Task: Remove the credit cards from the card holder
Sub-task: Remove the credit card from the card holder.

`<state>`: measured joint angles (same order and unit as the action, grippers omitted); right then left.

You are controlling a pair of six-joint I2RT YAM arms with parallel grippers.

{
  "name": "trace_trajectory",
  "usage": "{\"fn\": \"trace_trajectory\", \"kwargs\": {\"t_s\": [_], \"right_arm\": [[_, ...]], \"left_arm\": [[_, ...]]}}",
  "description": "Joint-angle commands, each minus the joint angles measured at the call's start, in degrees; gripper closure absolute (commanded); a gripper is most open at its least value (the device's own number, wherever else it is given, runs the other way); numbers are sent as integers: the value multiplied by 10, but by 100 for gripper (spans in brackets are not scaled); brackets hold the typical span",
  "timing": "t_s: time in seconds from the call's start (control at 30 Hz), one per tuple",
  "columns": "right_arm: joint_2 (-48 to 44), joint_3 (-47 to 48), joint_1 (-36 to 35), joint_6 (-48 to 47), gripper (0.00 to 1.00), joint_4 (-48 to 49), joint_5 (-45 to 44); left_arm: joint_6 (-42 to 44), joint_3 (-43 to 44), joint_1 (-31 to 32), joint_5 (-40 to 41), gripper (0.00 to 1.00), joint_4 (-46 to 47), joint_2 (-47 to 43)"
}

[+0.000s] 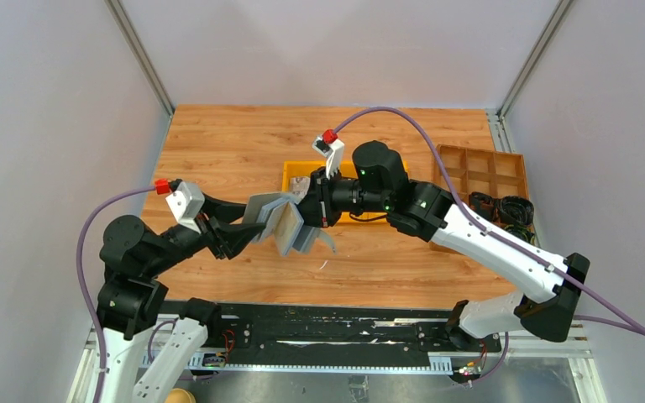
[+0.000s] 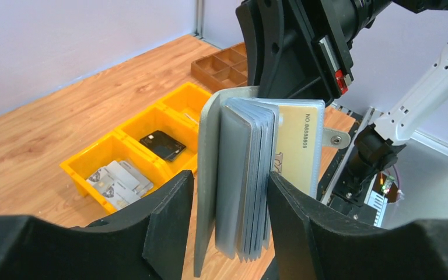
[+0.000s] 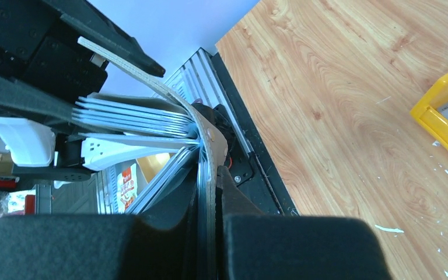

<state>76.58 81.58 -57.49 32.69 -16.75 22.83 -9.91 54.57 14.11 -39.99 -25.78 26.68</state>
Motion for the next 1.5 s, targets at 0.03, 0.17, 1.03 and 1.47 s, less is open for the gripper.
{"fn": "trace_trajectory", "kwargs": {"t_s": [0.03, 0.17, 1.03, 1.47], "right_arm": [[-39, -19, 0, -4, 100, 77, 74], [-47, -32, 1, -4, 100, 104, 103], [-50, -21, 2, -5, 100, 146, 194], [-63, -36, 2, -27, 100, 162, 223]], "left_arm": [[-9, 13, 1, 2, 45, 9, 0], [-1, 15, 1, 44, 57, 8, 1], [-79, 28, 1, 2, 8, 12, 7], [-215, 22, 1, -152, 46, 102, 26]]}}
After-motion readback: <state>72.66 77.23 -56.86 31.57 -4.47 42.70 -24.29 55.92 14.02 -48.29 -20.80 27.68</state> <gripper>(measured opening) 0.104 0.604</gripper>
